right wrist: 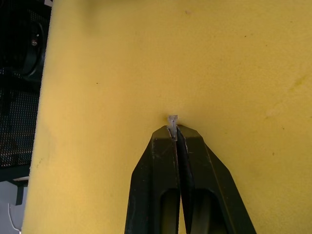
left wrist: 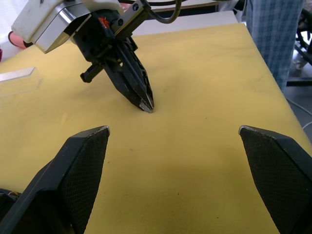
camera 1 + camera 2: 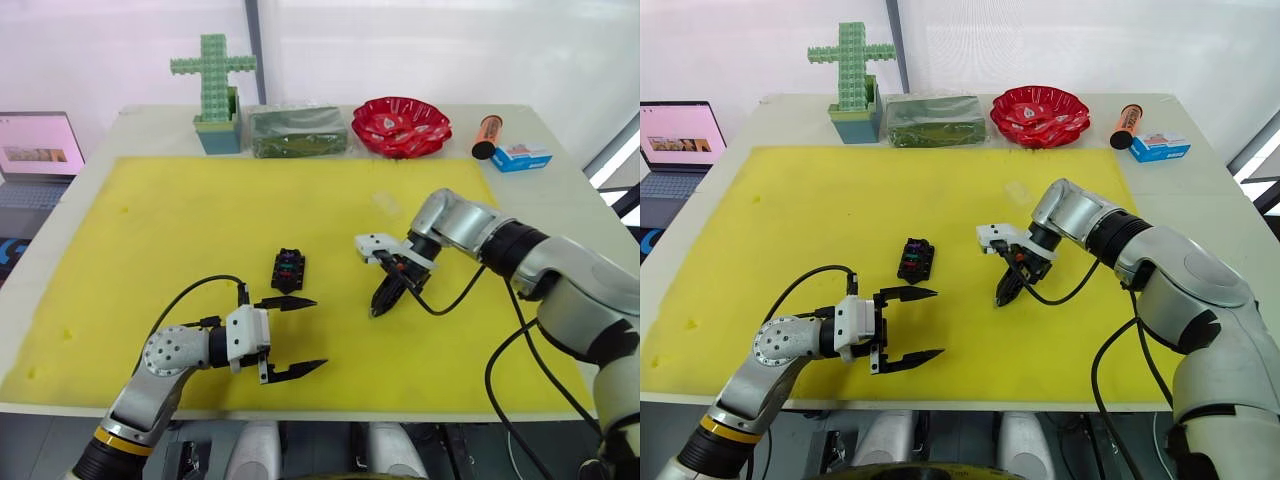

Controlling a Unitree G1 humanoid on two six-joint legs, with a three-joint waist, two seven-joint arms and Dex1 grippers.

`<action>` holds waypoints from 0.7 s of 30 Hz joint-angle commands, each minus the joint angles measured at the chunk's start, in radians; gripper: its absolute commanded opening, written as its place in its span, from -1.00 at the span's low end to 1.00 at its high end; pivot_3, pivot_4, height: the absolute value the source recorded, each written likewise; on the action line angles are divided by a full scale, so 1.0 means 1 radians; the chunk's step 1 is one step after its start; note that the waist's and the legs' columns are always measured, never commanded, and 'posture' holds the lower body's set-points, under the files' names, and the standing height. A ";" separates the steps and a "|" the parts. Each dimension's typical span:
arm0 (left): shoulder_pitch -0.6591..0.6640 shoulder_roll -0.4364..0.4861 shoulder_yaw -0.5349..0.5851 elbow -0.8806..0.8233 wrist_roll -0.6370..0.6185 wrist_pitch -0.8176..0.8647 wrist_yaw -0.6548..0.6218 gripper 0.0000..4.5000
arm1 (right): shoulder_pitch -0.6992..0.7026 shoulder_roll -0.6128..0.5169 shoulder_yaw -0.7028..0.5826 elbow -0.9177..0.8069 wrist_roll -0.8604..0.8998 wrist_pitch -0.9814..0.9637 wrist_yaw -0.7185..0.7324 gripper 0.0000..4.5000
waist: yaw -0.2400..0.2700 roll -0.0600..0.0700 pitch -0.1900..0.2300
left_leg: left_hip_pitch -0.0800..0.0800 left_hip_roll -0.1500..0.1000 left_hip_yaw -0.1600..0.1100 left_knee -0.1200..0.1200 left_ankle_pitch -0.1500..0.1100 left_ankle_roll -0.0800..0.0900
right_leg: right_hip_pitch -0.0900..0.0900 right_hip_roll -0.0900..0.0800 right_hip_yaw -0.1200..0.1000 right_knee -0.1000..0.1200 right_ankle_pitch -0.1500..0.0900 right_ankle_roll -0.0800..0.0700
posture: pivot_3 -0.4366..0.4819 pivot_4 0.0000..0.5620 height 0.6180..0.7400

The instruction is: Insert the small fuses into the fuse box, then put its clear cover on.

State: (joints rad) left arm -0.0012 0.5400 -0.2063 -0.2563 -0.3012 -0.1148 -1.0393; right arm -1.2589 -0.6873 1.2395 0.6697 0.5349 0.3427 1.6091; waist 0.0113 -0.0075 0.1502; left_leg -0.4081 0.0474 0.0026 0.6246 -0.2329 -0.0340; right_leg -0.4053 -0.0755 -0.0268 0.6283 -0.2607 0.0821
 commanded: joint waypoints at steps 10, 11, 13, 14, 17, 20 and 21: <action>0.037 0.015 0.055 -0.104 -0.046 0.058 0.056 1.00 | 0.118 -0.177 -0.410 -0.284 0.293 0.699 -0.103 -0.98 | 0.001 0.000 0.000 | -0.001 0.000 -0.001 0.002 -0.001 0.001 | 0.000 0.000 0.000 0.000 -0.001 -0.002 | -0.05 -0.47 1.00; 0.048 0.019 0.065 -0.114 -0.054 0.067 0.060 1.00 | 0.179 -0.207 -0.511 -0.366 0.375 0.817 -0.187 -0.98 | 0.002 0.000 0.000 | -0.001 0.000 -0.001 0.002 -0.001 0.001 | 0.001 0.000 0.000 0.000 -0.001 -0.002 | -0.05 -0.47 1.00; 0.066 0.028 0.074 -0.123 -0.058 0.068 0.057 1.00 | 0.292 -0.193 -0.770 -0.440 0.504 1.081 -0.423 -0.98 | 0.003 0.000 0.000 | -0.001 0.000 -0.002 0.002 -0.001 0.001 | 0.001 -0.001 -0.001 0.000 -0.002 -0.003 | -0.05 -0.47 1.00; 0.072 0.030 0.076 -0.126 -0.060 0.070 0.057 1.00 | 0.350 -0.182 -0.895 -0.485 0.562 1.162 -0.517 -0.98 | 0.003 0.000 0.000 | -0.001 0.000 -0.002 0.002 -0.001 0.001 | 0.002 -0.002 -0.002 0.000 -0.002 -0.003 | -0.05 -0.47 1.00; 0.073 0.029 0.078 -0.137 -0.067 0.081 0.066 1.00 | 0.534 -0.097 -1.239 -0.571 0.746 1.267 -0.888 -0.98 | 0.005 -0.001 -0.001 | -0.001 0.000 -0.001 0.003 -0.001 0.001 | 0.002 -0.002 -0.001 0.000 -0.002 -0.004 | -0.05 -0.47 1.00; 0.070 0.026 0.078 -0.146 -0.071 0.095 0.071 1.00 | 0.836 -0.035 -1.367 -0.759 1.149 1.016 -1.493 -0.98 | 0.017 -0.005 -0.003 | -0.001 0.000 -0.002 0.004 -0.001 0.001 | 0.004 -0.002 -0.002 -0.001 -0.002 -0.004 | -0.05 -0.47 1.00; 0.070 0.026 0.077 -0.151 -0.073 0.101 0.072 1.00 | 0.935 -0.028 -1.355 -0.843 1.286 0.888 -1.684 -0.98 | 0.027 -0.006 -0.003 | -0.001 -0.001 -0.004 0.005 -0.002 0.002 | 0.006 -0.001 -0.003 -0.002 -0.002 -0.003 | -0.05 -0.47 1.00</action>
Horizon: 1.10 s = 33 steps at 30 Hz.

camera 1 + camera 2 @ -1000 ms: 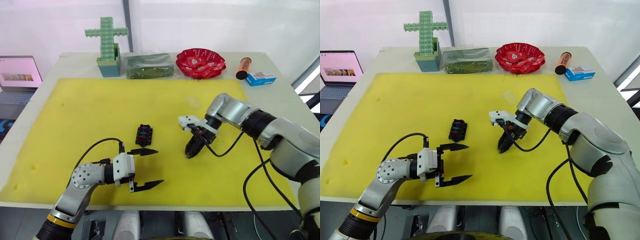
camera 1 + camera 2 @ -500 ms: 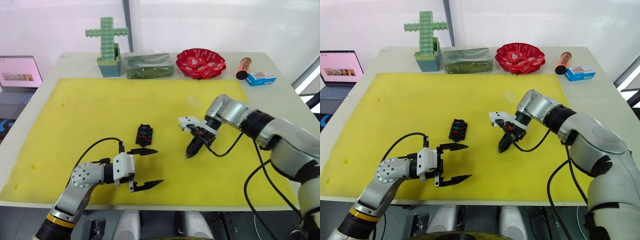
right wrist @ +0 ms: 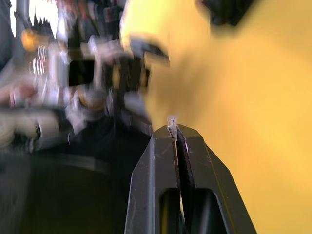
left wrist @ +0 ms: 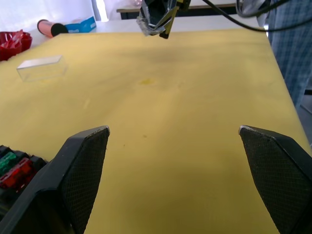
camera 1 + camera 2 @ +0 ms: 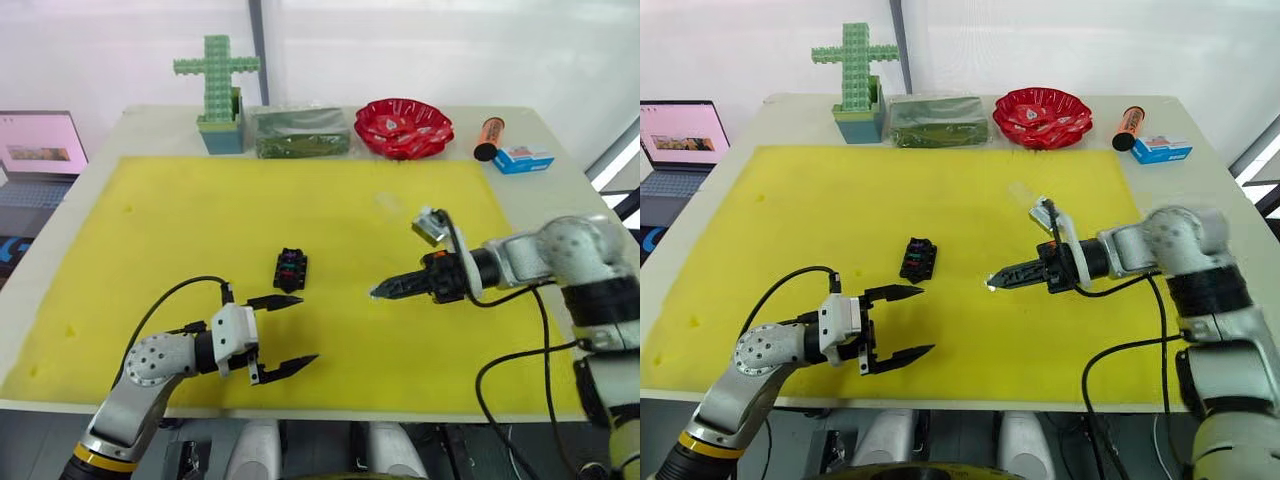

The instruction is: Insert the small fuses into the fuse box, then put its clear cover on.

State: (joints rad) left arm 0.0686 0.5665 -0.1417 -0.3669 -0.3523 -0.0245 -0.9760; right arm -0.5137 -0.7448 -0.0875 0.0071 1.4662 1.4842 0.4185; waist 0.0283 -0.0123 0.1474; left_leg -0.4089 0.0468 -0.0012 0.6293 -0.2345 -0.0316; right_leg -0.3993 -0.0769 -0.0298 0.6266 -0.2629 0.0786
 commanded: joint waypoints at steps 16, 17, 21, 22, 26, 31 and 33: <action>0.003 0.005 0.013 -0.061 -0.028 0.037 0.008 1.00 | 0.400 0.395 0.047 -0.477 0.506 -0.700 -1.283 -0.98 | -0.017 0.002 0.000 | 0.001 0.002 -0.001 0.001 -0.003 0.006 | 0.002 0.004 0.004 -0.002 -0.001 0.001 | -0.05 -0.47 1.00; 0.006 0.005 0.011 -0.066 -0.027 0.039 0.011 1.00 | 0.405 0.408 0.048 -0.483 0.506 -0.707 -1.304 -0.98 | -0.017 0.002 0.000 | 0.001 0.002 -0.001 0.001 -0.003 0.006 | 0.002 0.004 0.005 -0.002 -0.001 0.001 | -0.05 -0.47 1.00; 0.014 0.006 0.009 -0.078 -0.027 0.043 0.017 1.00 | 0.438 0.452 0.066 -0.517 0.506 -0.726 -1.385 -0.98 | -0.017 0.002 0.000 | 0.001 0.002 -0.001 0.000 -0.003 0.006 | 0.001 0.004 0.005 -0.002 -0.002 0.000 | -0.05 -0.47 1.00; 0.014 0.006 0.009 -0.078 -0.028 0.044 0.018 1.00 | 0.442 0.456 0.068 -0.519 0.506 -0.724 -1.397 -0.98 | -0.018 0.002 0.001 | 0.001 0.002 -0.001 0.000 -0.003 0.006 | 0.001 0.004 0.005 -0.002 -0.002 0.000 | -0.05 -0.47 1.00; 0.005 0.004 0.004 -0.075 -0.026 0.048 0.022 1.00 | 0.445 0.464 0.070 -0.512 0.506 -0.705 -1.421 -0.98 | -0.017 0.002 0.001 | 0.001 0.002 -0.001 0.000 -0.003 0.006 | 0.001 0.004 0.005 -0.003 -0.002 0.000 | -0.05 -0.47 1.00; 0.002 0.000 -0.001 -0.076 -0.023 0.049 0.026 1.00 | 0.458 0.533 0.082 -0.543 0.506 -0.736 -1.502 -0.98 | -0.019 0.002 0.001 | 0.001 0.003 -0.001 -0.001 -0.003 0.006 | 0.001 0.004 0.005 -0.004 -0.002 -0.001 | -0.05 -0.47 1.00; 0.008 0.002 -0.004 -0.073 -0.018 0.043 0.022 1.00 | 0.456 0.557 0.082 -0.553 0.506 -0.748 -1.536 -0.98 | -0.020 0.002 0.001 | 0.001 0.003 -0.001 -0.001 -0.003 0.006 | 0.001 0.004 0.005 -0.004 -0.002 -0.001 | -0.05 -0.47 1.00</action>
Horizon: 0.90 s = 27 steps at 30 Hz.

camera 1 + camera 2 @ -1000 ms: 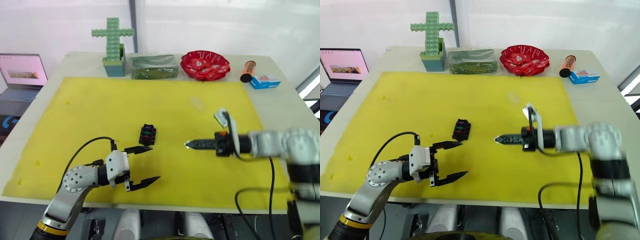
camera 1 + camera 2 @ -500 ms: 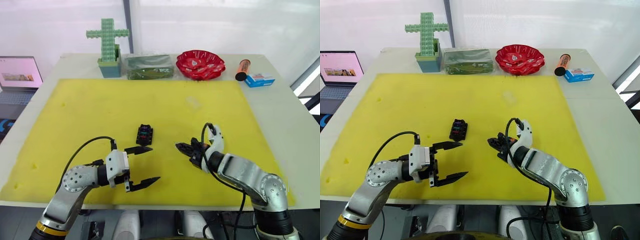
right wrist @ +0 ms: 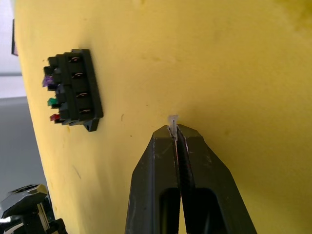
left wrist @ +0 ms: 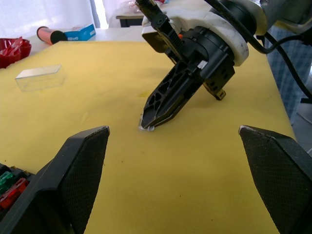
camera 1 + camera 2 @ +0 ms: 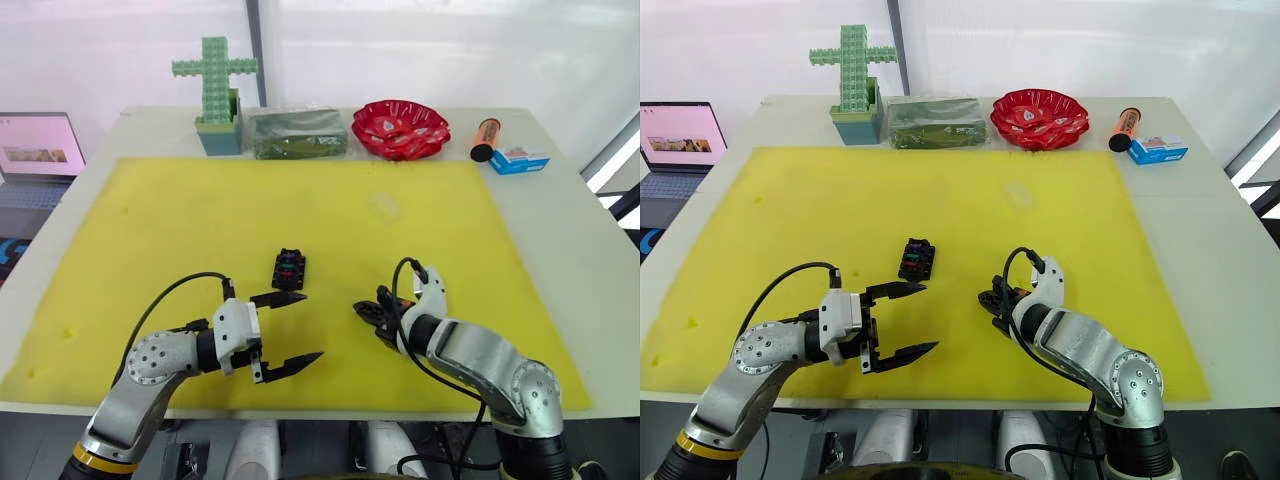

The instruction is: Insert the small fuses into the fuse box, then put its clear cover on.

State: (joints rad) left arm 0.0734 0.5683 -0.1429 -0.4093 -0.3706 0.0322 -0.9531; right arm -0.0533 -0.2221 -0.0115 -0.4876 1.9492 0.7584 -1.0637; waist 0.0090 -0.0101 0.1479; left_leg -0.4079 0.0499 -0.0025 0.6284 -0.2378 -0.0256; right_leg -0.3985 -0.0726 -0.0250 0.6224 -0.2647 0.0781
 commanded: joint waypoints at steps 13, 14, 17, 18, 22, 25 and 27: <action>0.010 -0.010 -0.013 -0.015 0.023 -0.035 -0.001 1.00 | 0.013 0.038 0.021 -0.097 0.023 -0.015 -0.086 0.62 | -0.001 0.001 0.000 | -0.001 0.000 0.000 -0.001 0.000 0.000 | 0.000 -0.003 0.000 -0.003 0.000 0.000 | -0.05 -0.47 1.00; 0.008 -0.010 -0.014 -0.013 0.023 -0.037 -0.002 1.00 | 0.023 0.022 0.028 -0.113 0.023 -0.018 -0.075 0.77 | -0.001 0.001 0.000 | -0.001 0.000 0.000 -0.001 0.000 0.000 | 0.000 -0.004 0.000 -0.004 0.000 0.000 | -0.05 -0.47 1.00; 0.001 -0.012 -0.016 -0.007 0.022 -0.039 -0.005 1.00 | 0.049 -0.130 0.016 -0.126 0.023 0.038 0.114 0.98 | 0.001 0.001 0.000 | -0.001 0.000 0.000 -0.002 0.000 0.000 | 0.000 -0.007 0.000 -0.005 0.000 0.000 | -0.05 -0.47 1.00; -0.002 -0.013 -0.017 -0.006 0.023 -0.040 -0.005 1.00 | 0.040 -0.236 -0.012 -0.085 0.023 0.116 0.270 0.98 | 0.001 0.002 0.001 | -0.001 -0.001 0.000 -0.002 0.000 0.000 | 0.001 -0.007 0.000 -0.006 0.000 0.000 | -0.05 -0.47 1.00; -0.019 -0.015 -0.017 -0.002 0.020 -0.036 -0.003 1.00 | -0.093 -0.681 -0.077 0.168 0.023 0.471 0.912 0.98 | 0.004 0.004 0.002 | -0.001 -0.004 0.004 0.002 0.000 0.000 | 0.003 -0.011 0.004 -0.010 0.002 -0.003 | -0.05 -0.47 1.00; -0.024 -0.012 -0.014 0.001 0.017 -0.037 -0.006 1.00 | -0.285 -0.892 -0.028 0.327 0.023 0.655 1.222 0.98 | 0.003 0.008 0.006 | -0.002 -0.006 0.010 0.002 0.000 0.000 | 0.001 -0.011 0.011 -0.010 0.002 -0.004 | -0.05 -0.47 1.00; -0.025 -0.011 -0.013 0.004 0.017 -0.040 -0.008 1.00 | -0.412 -0.905 0.011 0.405 -0.009 0.718 1.319 0.98 | 0.001 0.002 0.006 | -0.001 -0.006 0.013 0.002 -0.001 0.002 | 0.000 -0.008 0.012 -0.010 0.002 -0.003 | -0.05 -0.47 1.00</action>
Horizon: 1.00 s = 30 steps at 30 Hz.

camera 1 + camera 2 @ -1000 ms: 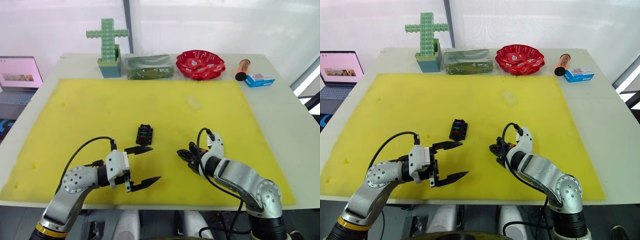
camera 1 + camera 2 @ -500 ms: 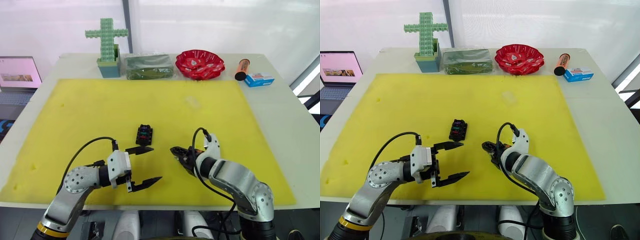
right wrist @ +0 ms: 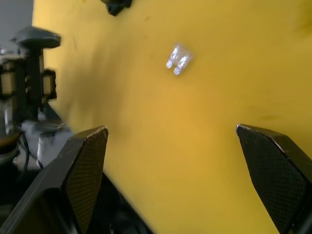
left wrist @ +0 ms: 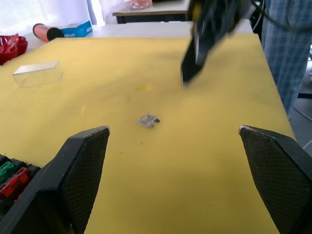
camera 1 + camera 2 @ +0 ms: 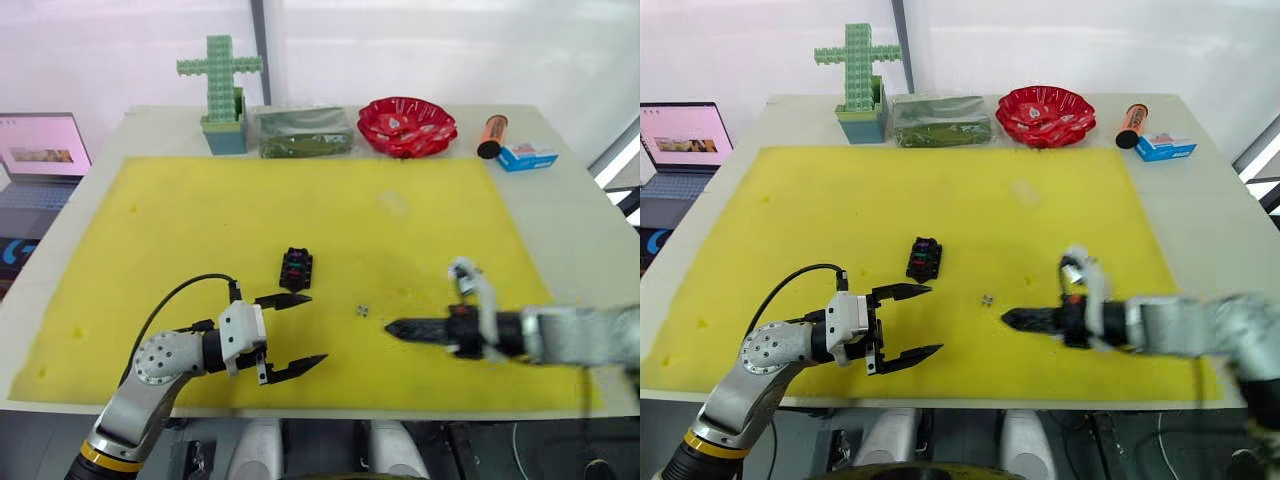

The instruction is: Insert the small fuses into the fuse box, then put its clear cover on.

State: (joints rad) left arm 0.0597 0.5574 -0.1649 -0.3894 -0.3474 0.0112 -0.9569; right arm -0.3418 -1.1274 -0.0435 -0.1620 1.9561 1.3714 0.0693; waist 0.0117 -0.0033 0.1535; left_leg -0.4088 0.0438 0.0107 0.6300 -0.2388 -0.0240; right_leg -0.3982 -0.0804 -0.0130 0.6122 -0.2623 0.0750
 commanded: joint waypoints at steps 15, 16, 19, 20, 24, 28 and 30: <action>-0.020 -0.010 -0.013 -0.008 0.004 -0.029 -0.011 1.00 | -0.439 0.161 0.380 0.198 -0.825 0.034 0.944 0.55 | 0.000 -0.007 0.000 | -0.001 0.011 0.009 0.002 -0.008 0.013 | -0.008 0.016 0.010 0.002 0.000 0.001 | -0.05 -0.47 1.00; -0.021 -0.009 -0.013 -0.010 0.004 -0.028 -0.012 1.00 | -0.443 0.170 0.390 0.206 -0.854 0.024 0.967 0.42 | 0.001 -0.007 0.000 | -0.001 0.011 0.010 0.002 -0.008 0.013 | -0.008 0.016 0.011 0.002 0.000 0.001 | -0.05 -0.47 1.00; -0.022 -0.007 -0.012 -0.015 0.004 -0.023 -0.012 1.00 | -0.465 0.218 0.388 0.256 -0.904 0.037 0.997 0.42 | 0.000 -0.007 0.000 | 0.000 0.011 0.010 0.002 -0.008 0.013 | -0.008 0.016 0.011 0.003 0.001 0.000 | -0.05 -0.47 1.00; -0.024 -0.007 -0.011 -0.018 0.002 -0.019 -0.011 1.00 | -0.472 0.233 0.386 0.273 -0.921 0.042 1.003 0.42 | 0.000 -0.007 0.000 | 0.000 0.011 0.010 0.002 -0.008 0.013 | -0.008 0.016 0.011 0.003 0.001 0.000 | -0.05 -0.47 1.00; -0.036 -0.007 -0.016 -0.047 -0.001 0.010 0.001 1.00 | -0.474 0.266 0.401 0.304 -1.003 0.022 1.035 0.03 | 0.002 -0.007 0.000 | 0.000 0.011 0.010 0.001 -0.008 0.013 | -0.009 0.017 0.011 0.003 0.001 0.000 | -0.05 -0.47 1.00; -0.046 -0.007 -0.016 -0.056 -0.003 0.028 0.007 1.00 | -0.470 0.281 0.418 0.300 -1.059 0.009 1.077 -0.12 | 0.000 -0.007 0.000 | 0.000 0.011 0.010 0.001 -0.008 0.013 | -0.009 0.017 0.011 0.003 0.001 0.000 | -0.05 -0.47 1.00; -0.049 -0.008 -0.016 -0.058 -0.003 0.035 0.009 1.00 | -0.475 0.297 0.422 0.312 -1.084 0.005 1.088 -0.12 | 0.000 -0.007 0.000 | 0.000 0.011 0.010 0.002 -0.008 0.013 | -0.009 0.017 0.011 0.004 0.001 0.000 | -0.05 -0.47 1.00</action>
State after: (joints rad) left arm 0.0203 0.5489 -0.1807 -0.4121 -0.3389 0.0430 -0.9528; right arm -0.7991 -0.8389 0.3848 0.1534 0.8876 1.3860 1.1352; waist 0.0119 -0.0103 0.1537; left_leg -0.4085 0.0544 0.0208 0.6317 -0.2464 -0.0110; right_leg -0.4067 -0.0635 -0.0017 0.6165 -0.2614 0.0750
